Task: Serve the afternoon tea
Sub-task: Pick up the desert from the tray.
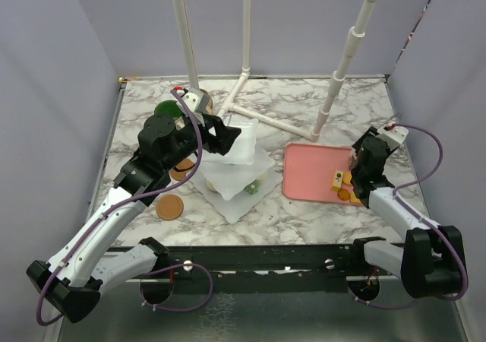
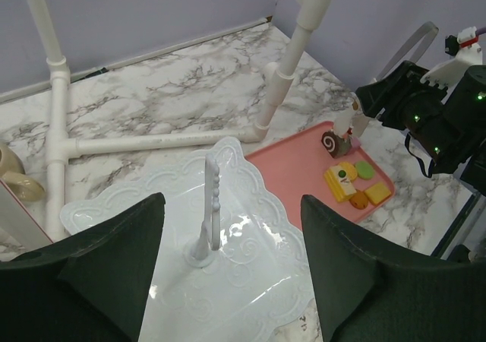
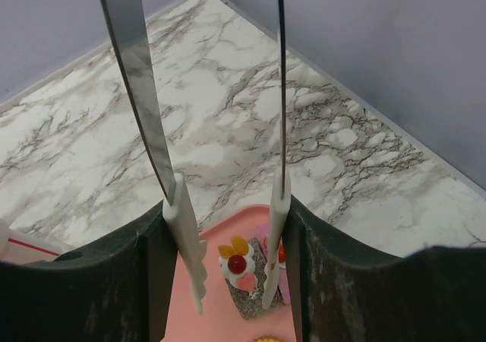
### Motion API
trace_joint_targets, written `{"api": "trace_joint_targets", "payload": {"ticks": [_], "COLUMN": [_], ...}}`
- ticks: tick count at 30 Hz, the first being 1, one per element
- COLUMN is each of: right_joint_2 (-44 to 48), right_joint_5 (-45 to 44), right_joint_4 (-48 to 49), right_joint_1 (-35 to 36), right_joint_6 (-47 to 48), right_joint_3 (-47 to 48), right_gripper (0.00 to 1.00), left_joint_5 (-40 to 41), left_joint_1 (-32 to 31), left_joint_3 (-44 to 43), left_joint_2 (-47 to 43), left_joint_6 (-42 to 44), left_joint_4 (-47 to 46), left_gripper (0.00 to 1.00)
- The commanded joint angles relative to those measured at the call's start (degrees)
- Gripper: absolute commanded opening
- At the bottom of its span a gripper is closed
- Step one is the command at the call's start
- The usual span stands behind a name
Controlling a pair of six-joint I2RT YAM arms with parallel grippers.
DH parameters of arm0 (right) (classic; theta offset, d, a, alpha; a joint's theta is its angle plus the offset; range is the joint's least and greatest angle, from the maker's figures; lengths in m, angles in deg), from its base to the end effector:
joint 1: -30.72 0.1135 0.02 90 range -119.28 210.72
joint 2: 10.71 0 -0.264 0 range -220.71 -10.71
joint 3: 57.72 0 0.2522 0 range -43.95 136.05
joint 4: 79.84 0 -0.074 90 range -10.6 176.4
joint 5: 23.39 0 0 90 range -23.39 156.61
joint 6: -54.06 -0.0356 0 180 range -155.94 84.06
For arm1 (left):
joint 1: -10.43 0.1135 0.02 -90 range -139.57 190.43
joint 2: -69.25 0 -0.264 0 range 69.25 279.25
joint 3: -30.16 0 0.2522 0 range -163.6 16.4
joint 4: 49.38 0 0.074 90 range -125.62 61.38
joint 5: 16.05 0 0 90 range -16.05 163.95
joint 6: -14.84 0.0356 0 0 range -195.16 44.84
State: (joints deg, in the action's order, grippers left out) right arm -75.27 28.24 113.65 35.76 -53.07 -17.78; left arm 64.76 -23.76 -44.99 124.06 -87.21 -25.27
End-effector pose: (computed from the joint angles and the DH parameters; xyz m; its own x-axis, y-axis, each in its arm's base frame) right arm 0.2369 -0.0013 0.2272 -0.0253 0.2296 -0.9730 0.5706 0.8025 0.1745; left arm 0.1732 -0.1245 0.4097 -0.1965 -0.1156 -0.9737 0.6601 0.7187 -0.2186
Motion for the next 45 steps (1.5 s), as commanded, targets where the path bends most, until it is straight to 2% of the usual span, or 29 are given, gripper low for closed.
{"api": "trace_joint_targets", "payload": {"ticks": [1, 18, 31, 33, 36, 38, 45], "right_joint_2": [-1.6, -5.6, -9.5, -9.6, -7.3, -5.0, 3.7], "right_joint_5": [1.6, 9.4, 10.2, 10.4, 12.0, 12.9, 17.4], "right_joint_4": [1.9, 2.3, 1.5, 1.6, 2.4, 1.8, -3.7], "right_joint_1": [-0.9, -2.8, -2.8, -2.8, -2.8, -2.6, 3.9], "right_joint_6": [-0.7, -1.5, -1.9, -1.7, -0.1, 0.5, 2.7], "right_joint_3": [-0.4, 1.7, 2.7, 2.7, 2.4, 3.1, 6.5], "right_gripper": [0.54, 0.5, 0.51, 0.42, 0.2, 0.13, 0.09], "left_joint_5": [-0.8, -0.4, -0.2, 0.1, 0.6, 0.9, 1.8], "left_joint_1": [0.1, 0.1, 0.1, 0.2, 0.2, 0.1, 0.1], "left_joint_3": [-1.1, -0.8, -0.9, -0.8, -0.9, -1.0, -0.2], "left_joint_2": [-0.4, -0.3, -0.1, -0.1, -0.1, 0.0, 1.3], "left_joint_6": [0.8, 0.4, 0.6, 0.7, 0.7, 0.5, -1.9], "left_joint_4": [-0.4, -0.8, -1.0, -0.9, -0.9, -0.9, -1.8], "left_gripper": [0.74, 0.74, 0.74, 0.76, 0.77, 0.76, 0.64]}}
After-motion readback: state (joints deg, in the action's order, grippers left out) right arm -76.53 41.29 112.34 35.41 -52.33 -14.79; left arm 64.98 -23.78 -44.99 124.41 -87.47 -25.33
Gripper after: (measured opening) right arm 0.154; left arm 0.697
